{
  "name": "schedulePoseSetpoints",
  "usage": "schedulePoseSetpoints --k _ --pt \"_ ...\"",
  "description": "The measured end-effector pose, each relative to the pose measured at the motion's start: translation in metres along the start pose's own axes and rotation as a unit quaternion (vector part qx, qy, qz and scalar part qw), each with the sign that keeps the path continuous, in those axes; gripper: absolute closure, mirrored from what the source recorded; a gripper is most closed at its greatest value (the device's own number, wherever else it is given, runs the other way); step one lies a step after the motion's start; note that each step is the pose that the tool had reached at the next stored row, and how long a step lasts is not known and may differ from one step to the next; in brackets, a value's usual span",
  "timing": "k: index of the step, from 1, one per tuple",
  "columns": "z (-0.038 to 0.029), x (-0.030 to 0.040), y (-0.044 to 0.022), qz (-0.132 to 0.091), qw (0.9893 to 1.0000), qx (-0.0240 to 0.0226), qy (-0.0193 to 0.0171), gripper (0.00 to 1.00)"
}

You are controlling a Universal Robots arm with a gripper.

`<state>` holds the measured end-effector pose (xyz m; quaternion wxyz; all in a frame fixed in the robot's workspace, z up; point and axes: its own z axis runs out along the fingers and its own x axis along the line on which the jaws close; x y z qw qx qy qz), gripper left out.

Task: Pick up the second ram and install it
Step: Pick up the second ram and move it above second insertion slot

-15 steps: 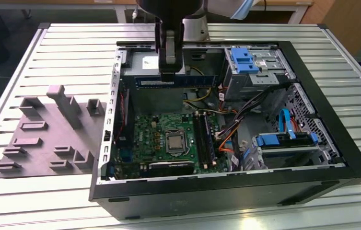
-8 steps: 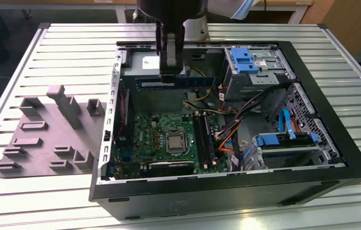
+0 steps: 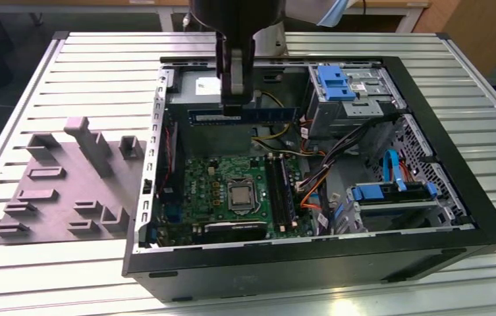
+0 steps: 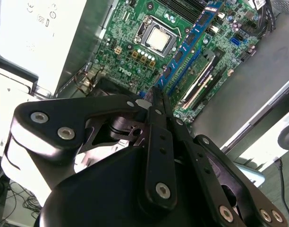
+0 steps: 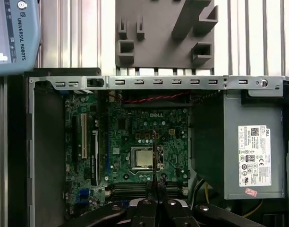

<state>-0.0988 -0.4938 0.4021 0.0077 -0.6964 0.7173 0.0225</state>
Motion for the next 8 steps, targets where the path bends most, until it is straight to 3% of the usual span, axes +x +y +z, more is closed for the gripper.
schedulePoseSetpoints --k 8 --pt "0.0042 0.0002 -0.0008 0.000 1.0000 0.0000 0.0000 0.89"
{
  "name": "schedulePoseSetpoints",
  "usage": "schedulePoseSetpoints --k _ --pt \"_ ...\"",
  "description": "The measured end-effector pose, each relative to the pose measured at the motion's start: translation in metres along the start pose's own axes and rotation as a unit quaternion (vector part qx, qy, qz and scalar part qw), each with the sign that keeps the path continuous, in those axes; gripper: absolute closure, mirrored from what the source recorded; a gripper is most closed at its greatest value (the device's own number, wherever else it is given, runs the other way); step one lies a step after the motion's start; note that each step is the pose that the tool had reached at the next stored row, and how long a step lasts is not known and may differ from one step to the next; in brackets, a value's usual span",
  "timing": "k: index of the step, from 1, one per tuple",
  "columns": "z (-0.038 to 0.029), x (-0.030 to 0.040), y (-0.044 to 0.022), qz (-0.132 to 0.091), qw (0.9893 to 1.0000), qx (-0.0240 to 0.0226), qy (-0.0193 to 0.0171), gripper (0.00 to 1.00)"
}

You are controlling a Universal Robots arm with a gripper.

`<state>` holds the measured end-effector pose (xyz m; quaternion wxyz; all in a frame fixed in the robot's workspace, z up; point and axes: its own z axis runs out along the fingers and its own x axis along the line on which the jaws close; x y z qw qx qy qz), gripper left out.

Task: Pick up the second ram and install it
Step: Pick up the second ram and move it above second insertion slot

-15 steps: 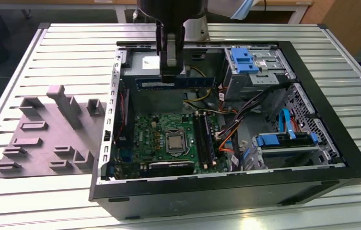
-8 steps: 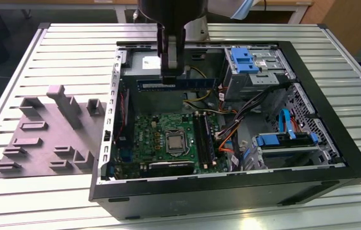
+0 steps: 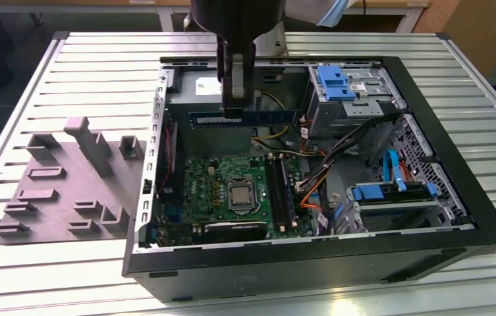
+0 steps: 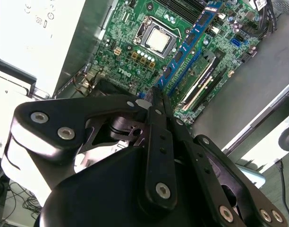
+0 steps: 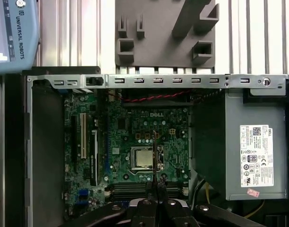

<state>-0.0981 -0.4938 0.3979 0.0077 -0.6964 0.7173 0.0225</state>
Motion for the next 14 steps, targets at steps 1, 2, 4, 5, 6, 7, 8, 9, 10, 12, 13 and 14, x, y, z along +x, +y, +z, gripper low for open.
schedulePoseSetpoints --k 1,2,4,5,6,7,8,9,10,12,13,14 --pt "0.0004 0.0000 -0.0001 0.000 1.0000 0.0000 0.0000 0.89" --pt "0.0009 0.0000 -0.0001 0.000 1.0000 0.0000 0.0000 0.89" --pt "0.0020 0.0001 -0.0003 0.000 1.0000 0.0000 0.0000 0.89" --pt "0.0026 0.0001 -0.0003 0.000 1.0000 0.0000 0.0000 0.89" --pt "0.0032 0.0001 -0.0004 0.000 1.0000 0.0000 0.0000 0.89" --pt "0.0039 0.0002 -0.0004 0.000 1.0000 0.0000 0.0000 0.89" --pt "0.0046 0.0002 -0.0005 0.000 1.0000 0.0000 0.0000 0.89" --pt "0.0054 0.0002 -0.0005 0.000 1.0000 0.0000 0.0000 0.89" --pt "0.0060 0.0002 -0.0006 0.000 1.0000 0.0000 0.0000 0.89" --pt "0.0071 0.0003 -0.0007 0.000 1.0000 0.0000 0.0001 0.89" --pt "0.0077 0.0003 -0.0007 0.000 1.0000 0.0000 0.0000 0.89" --pt "0.0081 0.0003 -0.0008 0.000 1.0000 0.0000 0.0000 0.89"
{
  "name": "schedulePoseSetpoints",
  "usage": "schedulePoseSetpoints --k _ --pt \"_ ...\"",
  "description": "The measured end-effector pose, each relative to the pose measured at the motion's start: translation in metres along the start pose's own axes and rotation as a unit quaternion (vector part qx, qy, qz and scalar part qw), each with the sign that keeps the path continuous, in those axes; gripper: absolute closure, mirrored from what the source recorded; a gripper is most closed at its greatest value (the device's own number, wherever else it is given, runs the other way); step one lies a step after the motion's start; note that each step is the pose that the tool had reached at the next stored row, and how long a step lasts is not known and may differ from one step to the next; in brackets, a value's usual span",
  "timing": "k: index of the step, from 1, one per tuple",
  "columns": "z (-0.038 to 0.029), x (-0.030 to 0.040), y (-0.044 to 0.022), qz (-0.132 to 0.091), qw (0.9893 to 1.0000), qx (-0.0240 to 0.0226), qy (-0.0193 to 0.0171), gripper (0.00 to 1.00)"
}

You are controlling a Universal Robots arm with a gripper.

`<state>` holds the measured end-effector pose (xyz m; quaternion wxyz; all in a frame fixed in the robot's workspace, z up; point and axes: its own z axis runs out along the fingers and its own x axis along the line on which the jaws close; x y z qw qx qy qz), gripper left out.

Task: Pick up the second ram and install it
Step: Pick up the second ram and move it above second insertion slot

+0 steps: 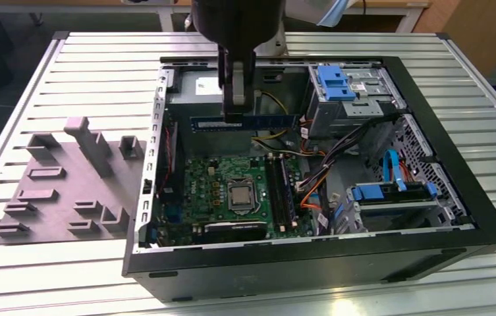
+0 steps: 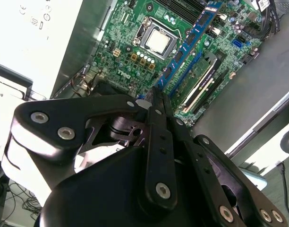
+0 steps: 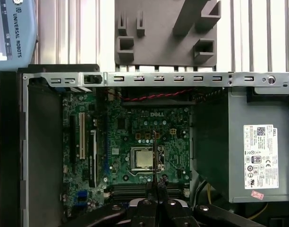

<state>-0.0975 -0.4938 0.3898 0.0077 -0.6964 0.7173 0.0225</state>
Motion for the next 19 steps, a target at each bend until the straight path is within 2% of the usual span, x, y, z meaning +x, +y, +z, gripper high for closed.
schedulePoseSetpoints --k 19 --pt "0.0087 0.0004 -0.0006 0.000 1.0000 0.0000 0.0000 0.89"
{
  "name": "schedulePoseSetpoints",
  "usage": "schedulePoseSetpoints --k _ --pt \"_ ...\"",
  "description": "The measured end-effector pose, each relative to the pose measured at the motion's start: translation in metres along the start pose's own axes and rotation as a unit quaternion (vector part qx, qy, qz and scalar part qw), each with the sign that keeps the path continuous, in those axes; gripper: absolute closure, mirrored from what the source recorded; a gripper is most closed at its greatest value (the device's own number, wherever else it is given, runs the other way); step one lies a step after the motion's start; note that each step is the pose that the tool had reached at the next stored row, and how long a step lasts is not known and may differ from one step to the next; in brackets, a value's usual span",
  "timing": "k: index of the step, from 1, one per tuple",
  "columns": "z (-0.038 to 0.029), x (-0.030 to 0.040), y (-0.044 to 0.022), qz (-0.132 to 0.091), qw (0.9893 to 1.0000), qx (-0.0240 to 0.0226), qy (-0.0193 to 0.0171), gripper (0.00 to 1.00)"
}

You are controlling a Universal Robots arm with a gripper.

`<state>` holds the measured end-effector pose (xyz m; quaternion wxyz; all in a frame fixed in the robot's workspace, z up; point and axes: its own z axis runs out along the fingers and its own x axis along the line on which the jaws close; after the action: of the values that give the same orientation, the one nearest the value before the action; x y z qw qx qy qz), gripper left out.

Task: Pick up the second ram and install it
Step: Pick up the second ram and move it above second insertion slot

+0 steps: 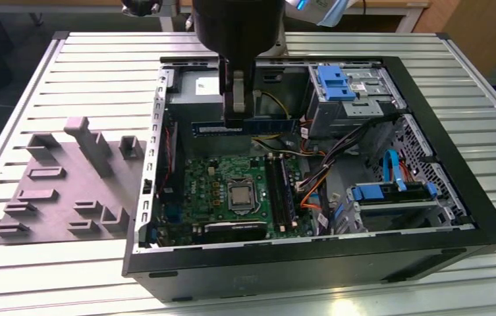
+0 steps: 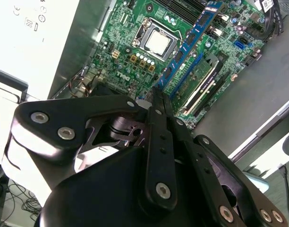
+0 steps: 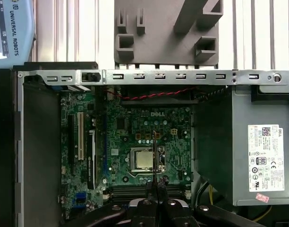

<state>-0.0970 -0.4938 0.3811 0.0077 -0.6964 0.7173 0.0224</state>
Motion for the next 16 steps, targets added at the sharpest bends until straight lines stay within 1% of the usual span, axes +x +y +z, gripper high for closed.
schedulePoseSetpoints --k 16 --pt "0.0037 0.0002 -0.0002 0.000 1.0000 0.0000 -0.0001 0.89"
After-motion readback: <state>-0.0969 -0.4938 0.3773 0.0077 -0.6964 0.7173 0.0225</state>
